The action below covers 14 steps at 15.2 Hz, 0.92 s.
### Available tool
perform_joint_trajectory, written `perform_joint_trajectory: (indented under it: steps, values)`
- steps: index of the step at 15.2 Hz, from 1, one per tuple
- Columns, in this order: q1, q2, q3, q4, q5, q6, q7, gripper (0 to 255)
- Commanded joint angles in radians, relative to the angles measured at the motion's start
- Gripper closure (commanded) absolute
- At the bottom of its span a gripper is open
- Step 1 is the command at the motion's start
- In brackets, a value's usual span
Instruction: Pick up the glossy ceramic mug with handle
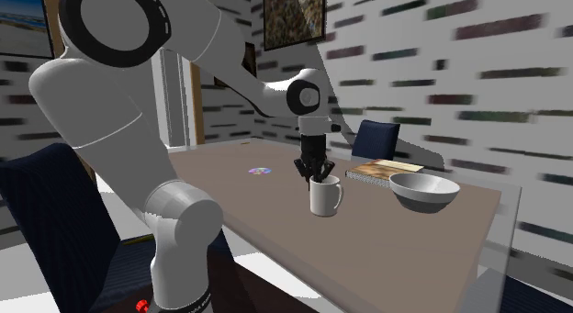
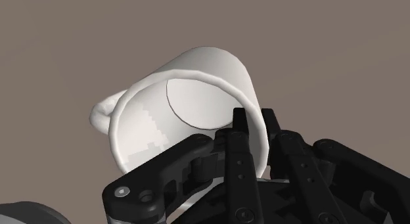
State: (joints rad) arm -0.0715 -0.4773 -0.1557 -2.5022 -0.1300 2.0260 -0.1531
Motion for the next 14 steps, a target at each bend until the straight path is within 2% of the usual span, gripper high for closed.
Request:
perform_joint_trajectory:
  steps: [1,14]
  values:
    - [0.0,0.001,0.0,-0.001,0.0,0.0,0.0,255]
    - [0.003,-0.035,0.011,0.135,0.009,-0.171,-0.008,255]
